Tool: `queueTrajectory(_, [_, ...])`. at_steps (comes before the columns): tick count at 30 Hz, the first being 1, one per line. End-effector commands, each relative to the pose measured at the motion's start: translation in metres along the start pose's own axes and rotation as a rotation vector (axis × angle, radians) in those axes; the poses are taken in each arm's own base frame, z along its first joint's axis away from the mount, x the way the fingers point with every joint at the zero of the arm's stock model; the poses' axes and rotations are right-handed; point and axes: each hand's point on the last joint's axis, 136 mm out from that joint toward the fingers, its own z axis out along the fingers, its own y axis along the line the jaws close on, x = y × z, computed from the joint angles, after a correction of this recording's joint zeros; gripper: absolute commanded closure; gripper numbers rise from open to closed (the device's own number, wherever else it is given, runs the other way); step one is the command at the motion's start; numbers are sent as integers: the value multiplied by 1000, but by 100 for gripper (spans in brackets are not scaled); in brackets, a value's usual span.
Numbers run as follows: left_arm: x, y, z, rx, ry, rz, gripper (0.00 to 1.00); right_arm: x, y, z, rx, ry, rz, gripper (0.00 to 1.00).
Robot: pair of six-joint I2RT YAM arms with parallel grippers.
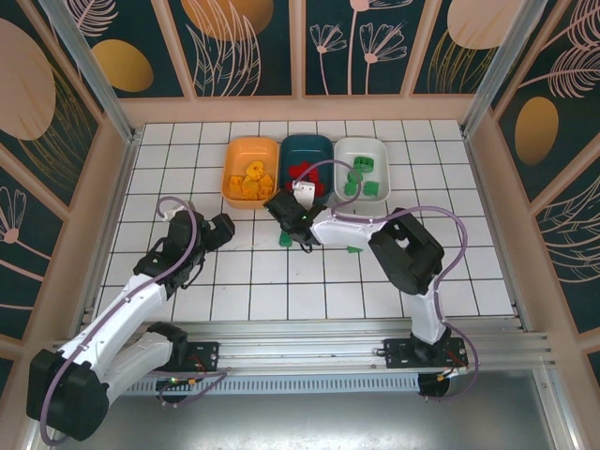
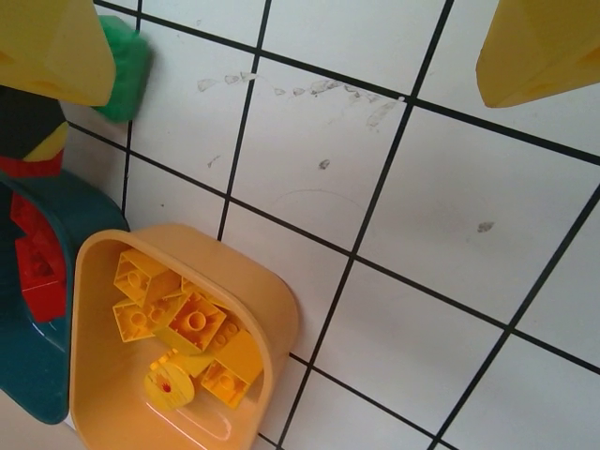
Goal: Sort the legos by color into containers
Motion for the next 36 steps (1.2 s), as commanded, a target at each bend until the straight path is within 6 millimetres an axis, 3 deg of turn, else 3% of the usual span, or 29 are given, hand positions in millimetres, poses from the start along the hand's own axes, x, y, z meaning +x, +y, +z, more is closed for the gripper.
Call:
queueTrajectory(1, [-8,-8,1,32,-17,-20,2,-14,-1,-14,-12,-59,15,62])
queueTrajectory(5, [-5,-7,3,30,-9,-21,2,-14,-4,-16,-5,-58,11,62])
queueTrajectory(8, [-4,-8,4,33,-4,-21,2,-26,0,-30,-38,-96,16,62])
queueTrajectory(13, [13,-13,14,83,61,-30,2,-76,13,-56,-85,-181,0,62])
queueTrajectory(17, [32,-17,25,110,148,-24,1,-100,6,-33,-90,-146,-12,61])
queueTrajectory(23, [39,-18,26,120,184,-25,1,-110,-1,21,-68,-67,-42,59])
queueTrajectory(25, [39,-18,26,118,184,-25,2,-115,-2,31,-73,-58,-29,55])
queueTrajectory(27, [40,-17,26,117,185,-25,2,-119,3,37,-90,-52,-26,44])
queueTrajectory(28, [39,-17,26,115,186,-26,1,-121,4,38,-83,-49,-27,37])
queueTrajectory(31, [40,-17,27,108,193,-24,1,-132,5,30,-71,-71,-23,31])
queueTrajectory(36, [39,-17,28,106,188,-26,1,-131,1,-3,-72,-120,-35,28])
